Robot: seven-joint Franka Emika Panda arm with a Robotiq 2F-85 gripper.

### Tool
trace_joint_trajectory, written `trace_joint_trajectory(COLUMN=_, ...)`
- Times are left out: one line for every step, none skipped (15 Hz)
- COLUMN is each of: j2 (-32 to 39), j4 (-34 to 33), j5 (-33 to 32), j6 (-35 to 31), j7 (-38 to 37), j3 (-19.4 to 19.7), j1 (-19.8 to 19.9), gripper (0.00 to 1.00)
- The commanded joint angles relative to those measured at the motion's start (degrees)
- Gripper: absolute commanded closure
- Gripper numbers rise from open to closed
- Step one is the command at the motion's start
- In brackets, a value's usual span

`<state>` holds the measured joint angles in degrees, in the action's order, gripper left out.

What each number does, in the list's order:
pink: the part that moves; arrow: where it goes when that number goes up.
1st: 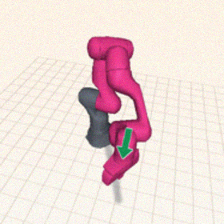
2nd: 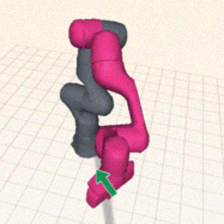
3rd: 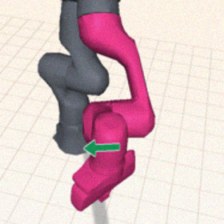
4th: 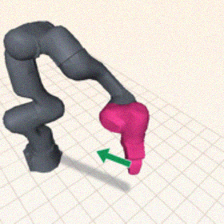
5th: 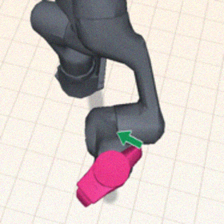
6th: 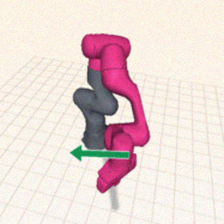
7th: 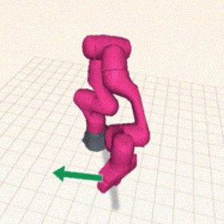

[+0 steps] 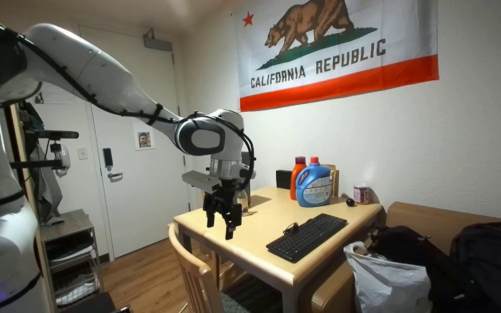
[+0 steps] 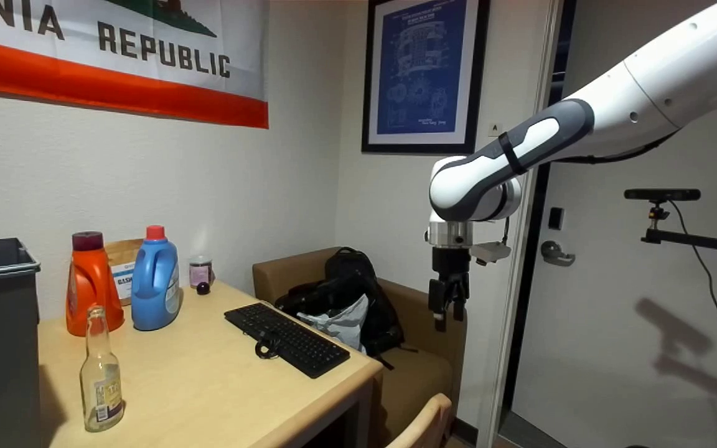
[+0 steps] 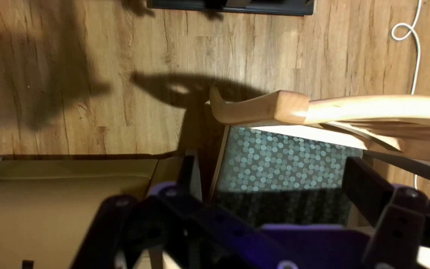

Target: Push the chair under the table

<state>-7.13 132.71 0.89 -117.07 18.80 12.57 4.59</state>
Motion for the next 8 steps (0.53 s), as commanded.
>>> trace_joint_trajectory(j2=-1.8, j4=4.5, j5=-4.8, j6=-2.4, j7=-1.9, j3=-2.5, j1=0.8, gripper=0.0)
trace_joint_trajectory(j2=-2.1, j4=5.9, j5=-6.3, j6=-2.9, j7=-2.2, j3=-3.0, j1=0.7, gripper=0.0)
trace_joint_trajectory(j2=-2.3, j4=7.3, j5=-7.6, j6=-3.4, j7=-2.7, j3=-3.5, j1=0.6, gripper=0.0)
trace_joint_trajectory(j2=-2.6, j4=8.8, j5=-9.1, j6=-3.5, j7=-3.7, j3=-4.0, j1=0.5, gripper=0.0)
trace_joint_trajectory(j2=-3.2, j4=10.5, j5=-10.7, j6=-4.0, j7=-4.5, j3=-4.5, j1=0.5, gripper=0.0)
trace_joint_trajectory(j2=-3.7, j4=12.0, j5=-12.2, j6=-4.0, j7=-5.9, j3=-5.0, j1=0.5, gripper=0.0)
trace_joint_trajectory(j2=-4.1, j4=13.4, j5=-13.4, j6=-3.9, j7=-7.0, j3=-5.3, j1=0.6, gripper=0.0)
trace_joint_trajectory(j2=-5.0, j4=14.9, j5=-14.4, j6=-3.8, j7=-7.8, j3=-5.6, j1=0.5, gripper=0.0)
